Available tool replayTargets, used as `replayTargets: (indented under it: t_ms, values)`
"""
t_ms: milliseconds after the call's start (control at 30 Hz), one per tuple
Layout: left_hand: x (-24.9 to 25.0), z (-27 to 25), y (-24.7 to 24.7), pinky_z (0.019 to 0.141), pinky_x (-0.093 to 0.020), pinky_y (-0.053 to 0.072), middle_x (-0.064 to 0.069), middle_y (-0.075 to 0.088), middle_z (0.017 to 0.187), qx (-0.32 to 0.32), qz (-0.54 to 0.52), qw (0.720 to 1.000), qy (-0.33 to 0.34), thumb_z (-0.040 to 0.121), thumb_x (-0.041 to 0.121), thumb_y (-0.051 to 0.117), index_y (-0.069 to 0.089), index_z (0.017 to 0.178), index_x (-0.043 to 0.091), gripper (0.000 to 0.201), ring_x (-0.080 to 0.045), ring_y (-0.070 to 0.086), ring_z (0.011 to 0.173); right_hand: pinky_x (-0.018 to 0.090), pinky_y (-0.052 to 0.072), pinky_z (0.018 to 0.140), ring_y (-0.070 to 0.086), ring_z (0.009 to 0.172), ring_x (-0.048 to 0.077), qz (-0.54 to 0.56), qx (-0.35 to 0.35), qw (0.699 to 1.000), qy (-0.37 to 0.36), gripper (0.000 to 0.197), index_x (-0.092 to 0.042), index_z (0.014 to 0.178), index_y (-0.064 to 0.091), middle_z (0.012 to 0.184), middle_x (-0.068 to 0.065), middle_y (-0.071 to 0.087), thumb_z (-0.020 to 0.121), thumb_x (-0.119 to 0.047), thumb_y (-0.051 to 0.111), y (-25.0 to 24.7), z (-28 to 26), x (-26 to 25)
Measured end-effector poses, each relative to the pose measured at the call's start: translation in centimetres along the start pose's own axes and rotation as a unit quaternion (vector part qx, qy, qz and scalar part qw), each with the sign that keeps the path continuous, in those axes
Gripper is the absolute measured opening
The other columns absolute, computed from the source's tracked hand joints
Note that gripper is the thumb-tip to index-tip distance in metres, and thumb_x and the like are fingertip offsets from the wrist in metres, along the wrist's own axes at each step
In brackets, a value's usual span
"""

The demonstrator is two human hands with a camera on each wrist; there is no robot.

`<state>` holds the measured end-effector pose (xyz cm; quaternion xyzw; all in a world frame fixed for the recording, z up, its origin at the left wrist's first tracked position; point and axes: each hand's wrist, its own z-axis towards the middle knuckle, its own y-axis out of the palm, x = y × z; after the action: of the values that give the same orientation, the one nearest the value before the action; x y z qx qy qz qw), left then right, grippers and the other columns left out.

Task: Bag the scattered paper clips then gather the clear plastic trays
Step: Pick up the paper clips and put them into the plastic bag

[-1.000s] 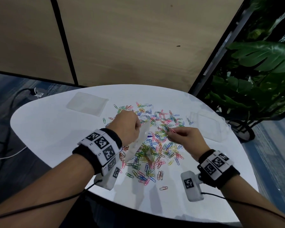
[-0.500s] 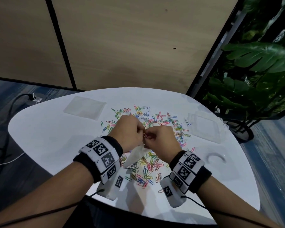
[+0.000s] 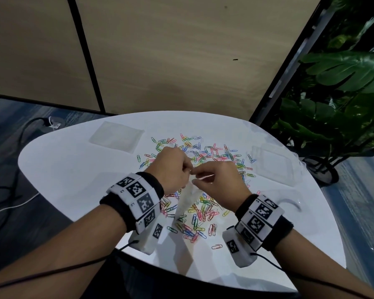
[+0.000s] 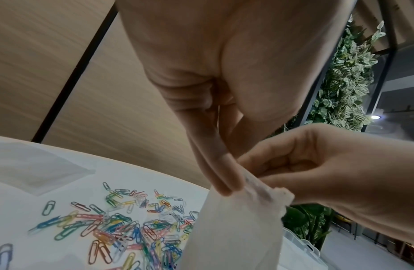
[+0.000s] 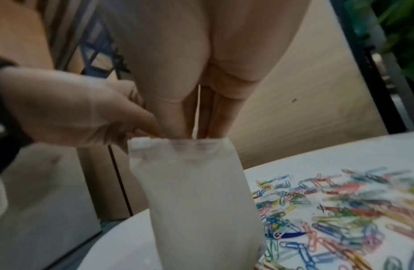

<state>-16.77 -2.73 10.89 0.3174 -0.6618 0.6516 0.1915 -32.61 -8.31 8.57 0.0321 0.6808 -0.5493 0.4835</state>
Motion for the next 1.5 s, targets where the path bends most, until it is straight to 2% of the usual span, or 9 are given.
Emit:
replayTargets:
  t_ms: [133,333,567,733,967,1133,1233,1367,1500]
  values:
    - [-0.8,0.4,-0.3,0.065,-0.033,0.063,-0.01,0.075,0.071,0.001,0.015,1.0,-0.018,0.087,0.0,0.053,0.071,0.07,0.004,0.026,-0.009,0.072,0.057,0.019,0.055,0.065,0.067,0.066,0.003,-0.02,0.083,0.996,0.031,0.008,-0.022,0.082,0.074,0.073,-0.008,0.072,0.079,-0.014,0.073,-1.6,-0.9,1.5]
    - [-1.8,0.2,-1.5,0.069,-0.032,0.063,-0.007,0.074,0.07,0.011,0.02,0.999,-0.044,0.087,0.001,0.053,0.077,0.075,0.004,0.027,-0.02,0.074,0.065,0.022,0.047,0.045,0.068,0.057,0.015,-0.091,-0.259,0.893,0.355,0.072,-0.018,0.112,0.04,0.107,0.011,0.062,0.063,-0.026,0.091,1.9,-6.4,8.0]
    - [-2.0,-0.3,-2.3,0.071,-0.032,0.063,-0.006,0.076,0.079,0.015,0.02,0.999,-0.047,0.092,0.005,0.056,0.079,0.088,0.004,0.024,-0.017,0.074,0.059,0.018,0.043,0.07,0.054,0.092,0.018,-0.098,-0.061,0.968,0.223,0.062,-0.022,0.112,0.05,0.109,0.003,0.049,0.063,-0.031,0.087,7.3,-6.8,10.2]
    - [-2.2,-0.2,-2.7,0.074,-0.035,0.064,-0.001,0.07,0.068,0.012,0.024,0.999,-0.045,0.091,0.003,0.055,0.08,0.089,0.005,0.025,-0.018,0.074,0.061,0.041,0.045,0.105,0.046,0.124,0.031,-0.242,-0.091,0.959,0.118,0.064,-0.028,0.14,0.043,0.143,0.01,0.035,0.083,-0.035,0.072,7.6,-4.5,10.4]
    - [-2.6,-0.2,-3.1,0.072,-0.032,0.062,-0.002,0.068,0.07,0.011,0.022,0.998,-0.052,0.092,0.004,0.056,0.079,0.094,0.004,0.023,-0.02,0.074,0.064,0.03,0.053,0.068,0.062,0.077,0.023,-0.319,-0.109,0.941,0.02,0.017,-0.011,0.087,0.074,0.084,0.007,0.064,0.086,-0.001,0.06,8.8,-2.6,10.8]
    - [-2.3,-0.3,-3.0,0.082,-0.035,0.061,0.003,0.062,0.063,0.007,0.033,0.998,-0.051,0.091,0.004,0.056,0.079,0.098,0.004,0.025,-0.021,0.072,0.074,0.029,0.057,0.066,0.065,0.062,0.021,-0.185,-0.081,0.97,0.135,0.028,-0.01,0.068,0.075,0.064,0.006,0.07,0.087,-0.031,0.07,5.8,-2.1,10.2]
    - [-2.1,-0.3,-2.8,0.082,-0.036,0.062,-0.006,0.075,0.083,0.003,0.027,0.998,-0.051,0.091,0.004,0.055,0.079,0.097,0.004,0.025,-0.02,0.072,0.07,0.024,0.06,0.068,0.071,0.065,0.02,-0.029,-0.009,0.975,0.218,0.009,-0.012,0.074,0.078,0.067,0.005,0.074,0.081,-0.016,0.076,3.1,-1.4,9.1]
    - [-2.1,-0.2,-2.4,0.075,-0.032,0.062,-0.008,0.075,0.09,-0.005,0.024,0.998,-0.053,0.091,0.004,0.054,0.078,0.095,0.003,0.025,-0.02,0.074,0.066,0.03,0.06,0.081,0.073,0.083,0.024,0.32,0.046,0.906,0.272,0.019,0.002,0.095,0.074,0.093,0.018,0.075,0.078,-0.003,0.077,0.1,0.1,5.4]
    - [-1.9,0.0,-1.7,0.066,-0.026,0.06,-0.009,0.077,0.085,-0.008,0.025,0.999,-0.048,0.089,0.002,0.052,0.078,0.085,0.003,0.026,-0.018,0.075,0.064,0.024,0.059,0.08,0.073,0.086,0.022,0.471,0.013,0.853,0.223,0.023,0.009,0.105,0.068,0.097,0.018,0.074,0.084,0.0,0.07,-0.9,0.7,1.3]
